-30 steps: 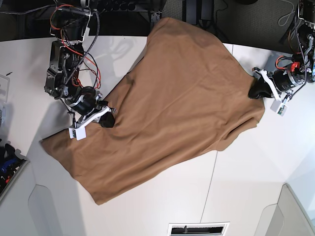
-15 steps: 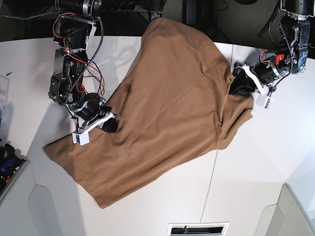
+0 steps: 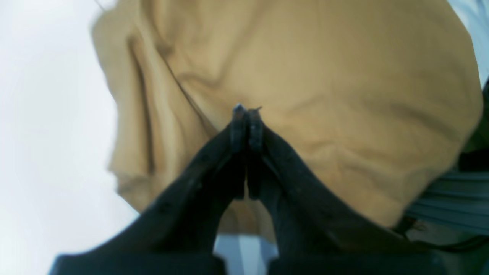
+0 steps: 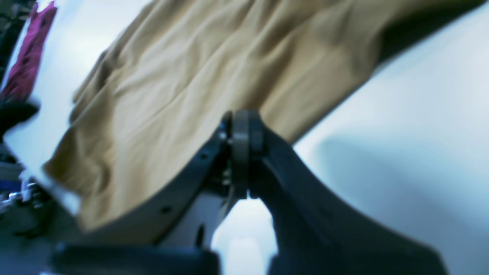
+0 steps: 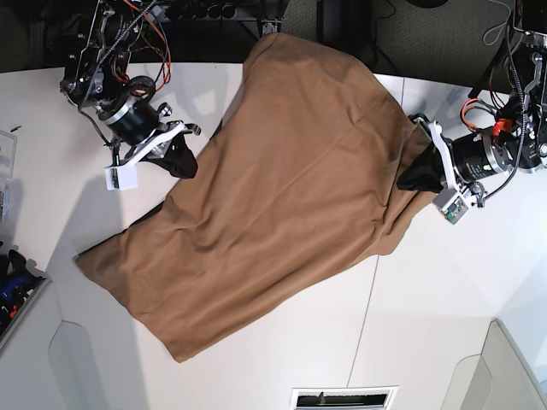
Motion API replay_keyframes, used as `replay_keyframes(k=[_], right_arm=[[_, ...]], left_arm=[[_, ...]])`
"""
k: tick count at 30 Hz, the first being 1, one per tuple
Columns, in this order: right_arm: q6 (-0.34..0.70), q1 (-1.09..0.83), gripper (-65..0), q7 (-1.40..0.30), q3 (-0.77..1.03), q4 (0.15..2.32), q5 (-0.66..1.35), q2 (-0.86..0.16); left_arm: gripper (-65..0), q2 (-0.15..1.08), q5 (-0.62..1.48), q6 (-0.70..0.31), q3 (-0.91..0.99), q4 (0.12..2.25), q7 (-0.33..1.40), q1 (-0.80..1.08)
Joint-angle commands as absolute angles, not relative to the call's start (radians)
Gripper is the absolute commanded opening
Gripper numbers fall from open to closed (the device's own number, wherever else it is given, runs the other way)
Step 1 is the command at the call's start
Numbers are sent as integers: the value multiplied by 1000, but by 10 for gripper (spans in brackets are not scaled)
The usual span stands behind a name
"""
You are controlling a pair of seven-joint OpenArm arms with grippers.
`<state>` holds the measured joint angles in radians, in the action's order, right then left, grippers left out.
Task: Layout the t-shirt on the table in an organized manner, then fold the t-shirt properly
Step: 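Drag the shirt with both grippers, rotating it to lie lengthwise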
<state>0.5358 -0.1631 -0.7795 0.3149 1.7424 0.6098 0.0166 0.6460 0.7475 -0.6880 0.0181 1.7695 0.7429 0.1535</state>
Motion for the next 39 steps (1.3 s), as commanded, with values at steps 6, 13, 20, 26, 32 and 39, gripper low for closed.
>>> replay_keyframes(k=[6, 13, 20, 26, 32, 39], right_arm=[[577, -268, -650, -785, 196, 1780, 673, 34], [572, -280, -650, -782, -7, 1780, 588, 34], [560, -280, -650, -780, -121, 1776, 447, 69], [553, -280, -650, -778, -120, 1776, 388, 83], [544, -280, -650, -779, -120, 1774, 339, 83], [542, -280, -650, -778, -107, 1736, 295, 80]], left_arm=[[-615, 635, 670, -609, 7, 1731, 616, -10], [-617, 557, 589, -591, -212, 1533, 590, -248], [-617, 421, 477, -587, -408, 1282, 485, -396], [-617, 289, 414, -587, -448, 984, 455, -516], [-617, 267, 360, -587, -448, 783, 384, -594], [-617, 318, 355, -587, -448, 755, 385, -603]])
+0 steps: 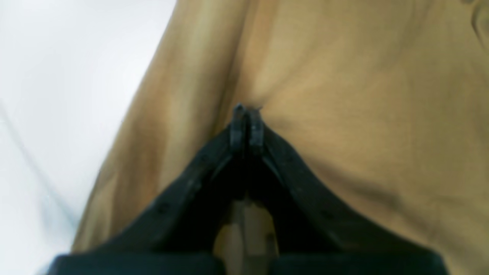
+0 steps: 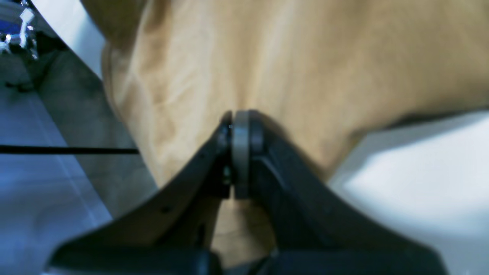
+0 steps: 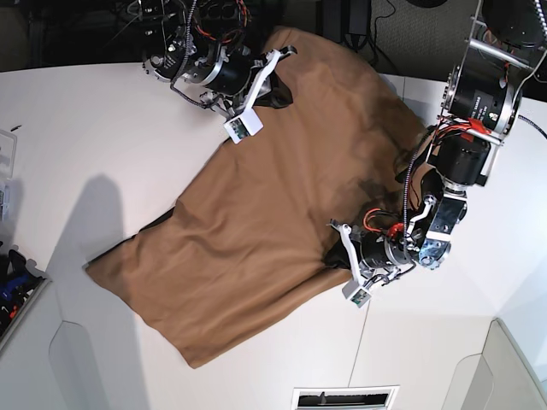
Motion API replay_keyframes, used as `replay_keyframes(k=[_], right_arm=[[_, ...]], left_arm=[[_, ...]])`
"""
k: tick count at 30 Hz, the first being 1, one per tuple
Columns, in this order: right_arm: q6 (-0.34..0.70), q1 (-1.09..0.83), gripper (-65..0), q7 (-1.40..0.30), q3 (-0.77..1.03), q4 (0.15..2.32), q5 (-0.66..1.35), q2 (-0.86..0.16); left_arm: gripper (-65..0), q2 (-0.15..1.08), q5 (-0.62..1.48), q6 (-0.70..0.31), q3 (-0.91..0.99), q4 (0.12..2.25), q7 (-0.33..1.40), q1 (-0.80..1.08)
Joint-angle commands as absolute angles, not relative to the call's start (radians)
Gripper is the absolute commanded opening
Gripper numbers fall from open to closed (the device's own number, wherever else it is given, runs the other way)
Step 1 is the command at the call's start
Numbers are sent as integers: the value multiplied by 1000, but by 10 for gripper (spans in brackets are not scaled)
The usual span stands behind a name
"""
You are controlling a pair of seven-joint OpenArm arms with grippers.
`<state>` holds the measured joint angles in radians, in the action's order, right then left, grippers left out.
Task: Layout the t-shirt on the table in an organized manner, then fold the t-shirt properly
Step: 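Drag the shirt with both grippers, rotating it to lie lengthwise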
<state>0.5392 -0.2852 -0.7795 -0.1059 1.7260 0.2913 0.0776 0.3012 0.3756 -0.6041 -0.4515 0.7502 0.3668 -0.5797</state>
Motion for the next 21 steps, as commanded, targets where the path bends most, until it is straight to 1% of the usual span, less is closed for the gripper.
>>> replay_keyframes(k=[1, 9, 15, 21], right_arm=[[542, -279, -650, -778, -102, 1723, 295, 80], [536, -274, -650, -756, 6, 1670, 295, 58], [535, -275, -650, -756, 130, 1671, 303, 35], [535, -267, -650, -755, 237, 1671, 361, -22]], left_arm=[[-617, 330, 359, -587, -448, 755, 385, -604], [-617, 445, 473, -587, -447, 756, 411, -603], [-617, 513, 575, -588, -445, 757, 508, -603], [-617, 561, 774, -687, -445, 760, 652, -591]])
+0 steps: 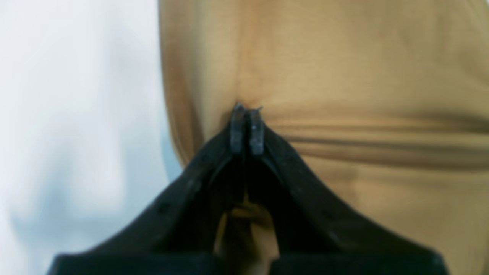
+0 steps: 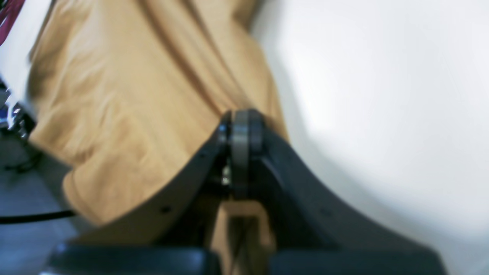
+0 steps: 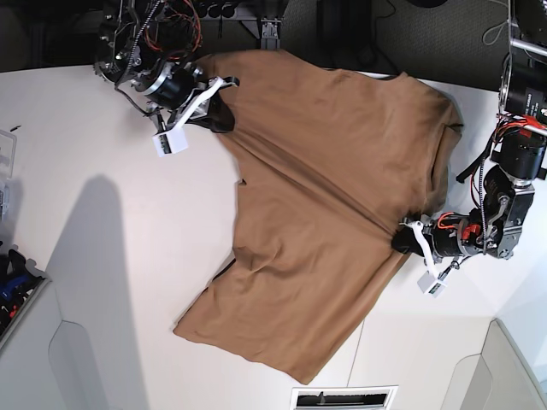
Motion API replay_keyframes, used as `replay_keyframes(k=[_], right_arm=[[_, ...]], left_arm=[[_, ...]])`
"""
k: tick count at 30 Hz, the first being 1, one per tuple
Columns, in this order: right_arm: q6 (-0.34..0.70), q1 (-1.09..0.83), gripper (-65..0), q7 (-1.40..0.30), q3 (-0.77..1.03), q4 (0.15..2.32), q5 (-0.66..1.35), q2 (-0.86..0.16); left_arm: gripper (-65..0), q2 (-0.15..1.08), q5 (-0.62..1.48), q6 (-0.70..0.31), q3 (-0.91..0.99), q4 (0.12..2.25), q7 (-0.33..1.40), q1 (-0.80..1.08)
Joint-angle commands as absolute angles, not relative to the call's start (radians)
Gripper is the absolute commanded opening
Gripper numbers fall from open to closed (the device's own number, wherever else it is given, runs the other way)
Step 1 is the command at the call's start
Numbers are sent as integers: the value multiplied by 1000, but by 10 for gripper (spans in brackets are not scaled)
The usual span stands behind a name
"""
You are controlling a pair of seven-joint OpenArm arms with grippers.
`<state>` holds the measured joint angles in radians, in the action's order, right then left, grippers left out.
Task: Layout the t-shirt on the table in an organized manner, then fold the t-shirt properly
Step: 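Drag the shirt with both grippers, rotating it to lie lengthwise, then release with the left gripper and regrasp the shirt side edge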
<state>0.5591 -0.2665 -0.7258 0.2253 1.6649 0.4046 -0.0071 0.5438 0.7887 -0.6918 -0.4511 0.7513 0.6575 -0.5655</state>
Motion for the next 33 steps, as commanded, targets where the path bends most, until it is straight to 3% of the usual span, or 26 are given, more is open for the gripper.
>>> replay_keyframes(k=[1, 8, 17, 21, 26, 33], right_arm=[[535, -263, -650, -756, 255, 1671, 363, -33], [534, -250, -650, -756, 386, 1671, 393, -111], [534, -234, -650, -757, 495, 1670, 426, -213], [534, -234, -650, -757, 497, 1670, 429, -213], [534, -233, -650, -760, 497, 1670, 444, -213], [535, -237, -650, -790, 497, 1670, 476, -181]], left_arm=[[-617, 564, 818, -698, -445, 760, 680, -587], [-617, 569, 1109, -698, -443, 819, 873, -488], [-616, 567, 1102, -698, -429, 1240, 871, -393], [-616, 558, 976, -698, -400, 1375, 755, -457], [-616, 464, 699, -688, -400, 1314, 608, -572], [-616, 329, 560, -684, -400, 969, 496, -683]])
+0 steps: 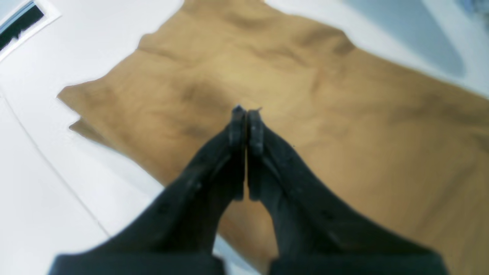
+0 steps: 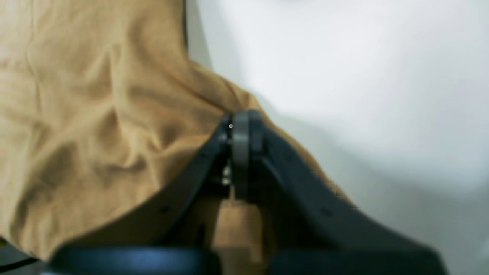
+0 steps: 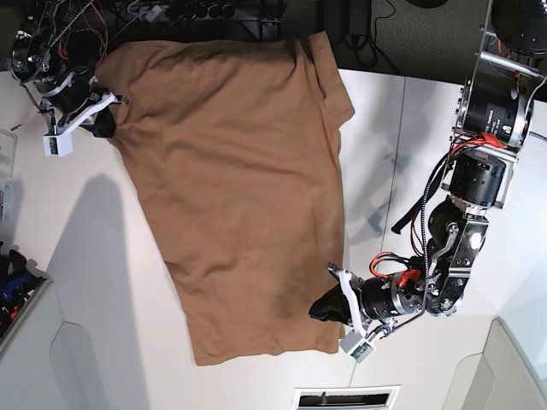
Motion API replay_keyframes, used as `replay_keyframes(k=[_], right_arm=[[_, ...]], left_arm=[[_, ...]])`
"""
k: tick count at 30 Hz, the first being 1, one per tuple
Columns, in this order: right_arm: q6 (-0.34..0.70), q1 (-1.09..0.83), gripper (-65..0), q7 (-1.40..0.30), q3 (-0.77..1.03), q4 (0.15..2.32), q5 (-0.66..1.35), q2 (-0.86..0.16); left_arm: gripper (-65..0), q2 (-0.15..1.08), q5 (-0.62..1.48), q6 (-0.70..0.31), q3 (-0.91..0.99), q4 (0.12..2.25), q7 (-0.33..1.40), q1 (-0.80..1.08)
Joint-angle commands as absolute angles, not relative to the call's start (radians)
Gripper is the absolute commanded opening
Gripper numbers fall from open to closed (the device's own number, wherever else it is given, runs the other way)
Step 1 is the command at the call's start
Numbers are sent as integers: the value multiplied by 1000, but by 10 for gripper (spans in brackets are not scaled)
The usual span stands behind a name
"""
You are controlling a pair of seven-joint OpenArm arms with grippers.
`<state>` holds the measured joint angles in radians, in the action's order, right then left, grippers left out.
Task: Layout the t-shirt on the table in an organized manner, then fold the t-shirt properly
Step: 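Release with the left gripper and regrasp the shirt side edge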
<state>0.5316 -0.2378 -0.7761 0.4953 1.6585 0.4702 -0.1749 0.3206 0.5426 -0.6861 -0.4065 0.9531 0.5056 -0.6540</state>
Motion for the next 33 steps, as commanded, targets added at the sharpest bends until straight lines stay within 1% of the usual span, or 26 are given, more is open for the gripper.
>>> replay_keyframes(k=[1, 5, 7, 11, 14, 18, 21, 24, 25, 27, 28, 31, 33], right_arm=[[535, -237, -650, -798, 497, 1670, 476, -176], [535, -236, -650, -801, 497, 1670, 506, -166], [535, -236, -650, -801, 497, 1670, 525, -166], [539, -236, -650, -801, 497, 1670, 543, -165], [539, -236, -650, -801, 497, 1670, 543, -165], [539, -237, -650, -805, 497, 1670, 541, -166], [539, -236, -650, -805, 497, 1670, 521, -166], [538, -236, -650, -800, 497, 1670, 491, -167], [538, -236, -650, -797, 497, 1670, 484, -167], [538, -236, -650, -793, 497, 1670, 478, -170], [538, -236, -650, -793, 497, 1670, 478, -171], [538, -236, -650, -793, 497, 1670, 483, -171], [538, -236, -650, -793, 497, 1670, 502, -171]], left_arm=[[-616, 318, 525, -670, -400, 917, 461, -693], [-616, 290, 406, -550, -400, 757, 324, -707], [-617, 281, 365, -516, -400, 707, 288, -706], [-617, 262, 323, -512, -400, 638, 288, -694], [-617, 260, 323, -503, -400, 635, 287, -673], [-619, 261, 321, -463, -400, 635, 289, -669], [-646, 268, 309, -443, -400, 635, 317, -666], [-650, 311, 332, -385, -400, 638, 343, -665], [-650, 334, 360, -403, -400, 650, 348, -665], [-650, 366, 423, -490, -400, 708, 360, -663], [-649, 373, 451, -512, -400, 743, 372, -662], [-639, 376, 473, -516, -400, 828, 389, -663], [-583, 368, 496, -500, -400, 874, 385, -666]])
